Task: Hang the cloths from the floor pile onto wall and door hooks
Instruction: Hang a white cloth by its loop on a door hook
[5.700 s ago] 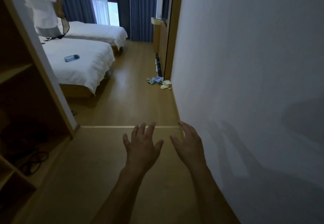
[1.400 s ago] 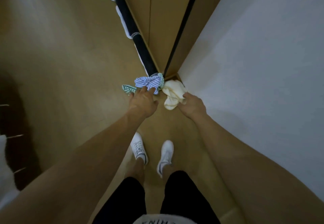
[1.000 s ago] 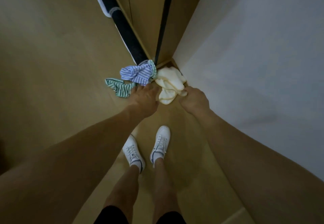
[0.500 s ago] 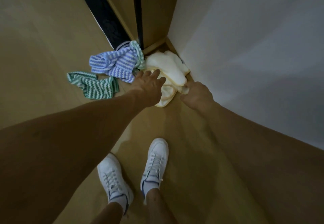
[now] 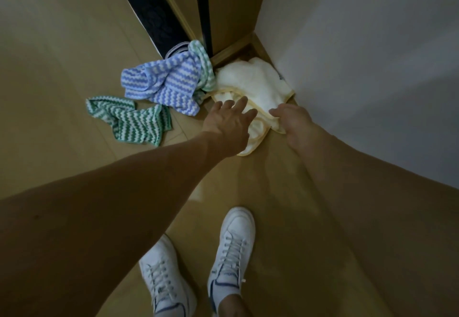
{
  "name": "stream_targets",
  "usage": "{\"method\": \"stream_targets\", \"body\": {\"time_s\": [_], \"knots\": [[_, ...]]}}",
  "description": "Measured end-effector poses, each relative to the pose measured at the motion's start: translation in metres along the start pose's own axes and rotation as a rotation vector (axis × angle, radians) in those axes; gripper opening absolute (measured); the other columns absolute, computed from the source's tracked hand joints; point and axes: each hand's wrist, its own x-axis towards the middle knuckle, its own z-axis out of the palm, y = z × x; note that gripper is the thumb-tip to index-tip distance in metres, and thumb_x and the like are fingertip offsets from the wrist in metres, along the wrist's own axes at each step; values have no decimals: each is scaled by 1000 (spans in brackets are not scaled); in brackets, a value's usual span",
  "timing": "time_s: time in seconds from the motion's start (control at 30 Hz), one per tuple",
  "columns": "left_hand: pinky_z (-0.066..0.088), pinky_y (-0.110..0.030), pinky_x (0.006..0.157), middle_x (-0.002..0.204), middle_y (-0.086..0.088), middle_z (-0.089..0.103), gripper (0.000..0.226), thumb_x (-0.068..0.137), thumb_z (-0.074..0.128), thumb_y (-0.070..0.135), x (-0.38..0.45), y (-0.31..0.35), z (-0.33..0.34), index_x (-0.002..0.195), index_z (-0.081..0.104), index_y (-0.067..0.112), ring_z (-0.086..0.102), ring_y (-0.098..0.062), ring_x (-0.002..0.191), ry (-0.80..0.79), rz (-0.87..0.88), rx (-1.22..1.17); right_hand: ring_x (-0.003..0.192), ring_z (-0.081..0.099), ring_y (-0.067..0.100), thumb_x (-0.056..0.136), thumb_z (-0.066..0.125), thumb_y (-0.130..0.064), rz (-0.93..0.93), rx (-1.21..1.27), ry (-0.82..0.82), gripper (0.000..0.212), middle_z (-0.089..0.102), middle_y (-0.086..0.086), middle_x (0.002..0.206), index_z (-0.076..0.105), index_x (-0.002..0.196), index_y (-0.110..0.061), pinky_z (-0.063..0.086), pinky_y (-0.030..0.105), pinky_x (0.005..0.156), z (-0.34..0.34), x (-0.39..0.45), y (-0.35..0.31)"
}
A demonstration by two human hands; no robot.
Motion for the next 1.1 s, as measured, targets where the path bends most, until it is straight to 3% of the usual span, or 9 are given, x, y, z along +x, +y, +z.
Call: {"method": "stream_targets", "body": {"time_s": [0.2, 0.3, 0.4, 0.5, 0.6, 0.67, 0.8, 0.93, 1.1], "knots": [[27, -48, 113, 161, -6, 11, 70, 94, 53, 42, -20, -2, -34, 152, 18, 28, 27, -32, 141, 11, -54, -55, 110, 55, 16, 82, 54, 7, -97, 150, 111, 43, 59, 4, 130, 69, 110, -22, 47, 26, 96, -1, -45, -22], [29, -47, 112, 160, -6, 14, 73, 93, 56, 43, -34, -1, -65, 152, 18, 27, 30, -32, 140, 27, -86, -111, 95, 63, 13, 85, 50, 8, -145, 170, 100, 38, 68, 7, 114, 71, 102, -19, 53, 21, 83, -6, -82, -42], [33, -45, 109, 156, -7, 25, 71, 92, 59, 42, -49, -1, -97, 150, 24, 23, 37, -31, 135, 67, -118, -202, 92, 68, 15, 85, 54, 7, -166, 174, 97, 33, 73, 5, 101, 72, 92, -19, 55, 23, 85, -14, -119, -61], [40, -43, 99, 141, -7, 44, 57, 91, 60, 37, -65, 0, -130, 141, 41, 18, 48, -30, 123, 188, -104, -323, 98, 67, 22, 79, 62, 8, -203, 166, 112, 31, 73, 8, 101, 73, 80, -21, 55, 32, 91, -22, -155, -83], [42, -36, 87, 121, -9, 57, 35, 92, 60, 29, -85, 1, -165, 122, 56, 13, 56, -29, 108, 348, -51, -482, 92, 69, 25, 71, 65, 11, -243, 153, 112, 30, 73, 12, 95, 74, 84, -14, 56, 37, 89, -32, -194, -105], [39, -30, 78, 107, -11, 63, 23, 93, 58, 23, -101, 5, -194, 111, 62, 9, 59, -29, 98, 447, 4, -548, 87, 70, 25, 67, 74, 6, -284, 111, 115, 25, 73, 12, 90, 73, 83, -12, 57, 38, 86, -44, -225, -119], [45, -37, 70, 92, -11, 67, 17, 95, 53, 23, -146, 16, -260, 102, 61, 10, 62, -32, 85, 535, 90, -564, 73, 69, 12, 65, 84, -6, -450, -114, 168, 21, 72, 0, 79, 71, 71, -22, 59, 28, 72, -80, -302, -154], [47, -42, 62, 79, -9, 64, 13, 97, 50, 23, -202, 30, -341, 98, 56, 10, 61, -31, 72, 588, 216, -567, 55, 63, 2, 71, 82, -20, -627, -273, 238, 12, 67, -7, 66, 71, 70, -23, 44, 10, 47, -116, -399, -191], [47, -41, 60, 78, -7, 62, 16, 98, 49, 26, -290, 55, -469, 97, 53, 11, 59, -28, 69, 660, 331, -551, 64, 58, 2, 79, 75, -35, -822, -365, 402, 12, 64, -9, 71, 70, 76, -24, 37, 6, 51, -159, -543, -238]]}}
